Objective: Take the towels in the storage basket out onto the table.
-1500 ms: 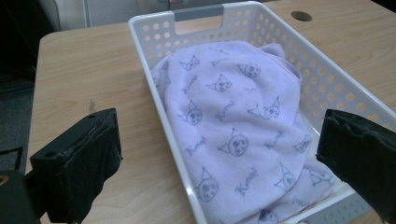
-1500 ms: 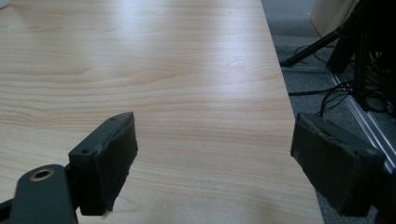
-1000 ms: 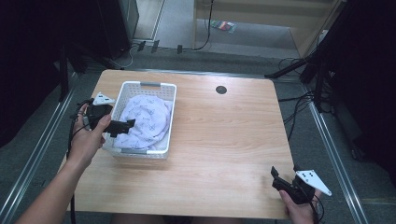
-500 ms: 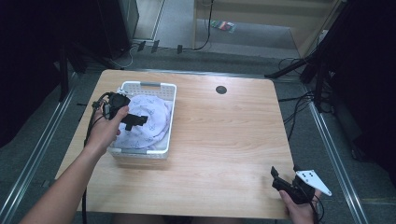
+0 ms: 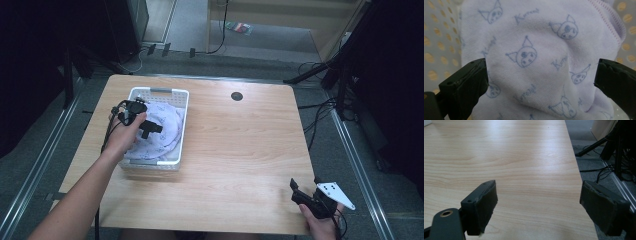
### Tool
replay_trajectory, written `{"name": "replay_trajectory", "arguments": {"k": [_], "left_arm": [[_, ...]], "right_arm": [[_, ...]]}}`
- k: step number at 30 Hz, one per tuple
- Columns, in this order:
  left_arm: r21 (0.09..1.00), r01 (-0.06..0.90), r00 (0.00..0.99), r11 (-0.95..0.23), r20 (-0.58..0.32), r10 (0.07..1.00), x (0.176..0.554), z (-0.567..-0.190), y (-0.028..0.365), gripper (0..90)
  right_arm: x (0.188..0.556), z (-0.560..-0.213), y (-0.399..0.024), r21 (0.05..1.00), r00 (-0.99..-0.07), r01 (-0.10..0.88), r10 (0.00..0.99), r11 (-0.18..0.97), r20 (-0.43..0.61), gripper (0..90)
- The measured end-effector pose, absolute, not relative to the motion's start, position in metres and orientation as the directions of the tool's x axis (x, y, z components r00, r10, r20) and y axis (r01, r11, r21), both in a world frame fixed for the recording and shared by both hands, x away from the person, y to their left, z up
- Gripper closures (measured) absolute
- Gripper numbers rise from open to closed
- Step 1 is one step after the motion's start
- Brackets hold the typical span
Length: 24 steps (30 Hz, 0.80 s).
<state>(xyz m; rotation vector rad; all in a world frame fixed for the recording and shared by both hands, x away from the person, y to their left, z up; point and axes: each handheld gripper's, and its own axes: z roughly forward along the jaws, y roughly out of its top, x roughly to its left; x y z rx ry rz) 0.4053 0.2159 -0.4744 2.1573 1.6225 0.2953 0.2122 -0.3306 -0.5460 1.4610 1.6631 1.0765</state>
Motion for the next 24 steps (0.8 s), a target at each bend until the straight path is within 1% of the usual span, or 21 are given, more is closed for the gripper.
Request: {"name": "replay_trajectory", "arguments": {"k": [3, 6, 16, 20, 24], "left_arm": [[0.422, 0.876, 0.301, -0.232, -0.102, 0.948, 0.409, -0.48, 0.213, 0.0], [0.394, 0.887, 0.304, -0.242, -0.102, 0.947, 0.412, -0.486, 0.209, 0.0], [0.318, 0.91, 0.296, -0.265, -0.053, 0.954, 0.417, -0.506, 0.196, 0.0], [0.298, 0.913, 0.298, -0.279, -0.018, 0.955, 0.418, -0.515, 0.191, 0.0], [0.294, 0.91, 0.306, -0.292, -0.003, 0.952, 0.418, -0.518, 0.189, 0.0]], "right_arm": [[0.212, -0.546, -0.331, 0.899, -0.152, 0.438, 0.988, 0.034, 0.036, 14.9], [0.212, -0.546, -0.331, 0.898, -0.152, 0.438, 0.988, 0.034, 0.036, 14.9], [0.212, -0.546, -0.33, 0.899, -0.154, 0.437, 0.987, 0.034, 0.038, 15.2], [0.212, -0.546, -0.33, 0.899, -0.155, 0.436, 0.987, 0.034, 0.038, 15.2], [0.212, -0.546, -0.33, 0.898, -0.155, 0.438, 0.987, 0.036, 0.036, 15.1]]}}
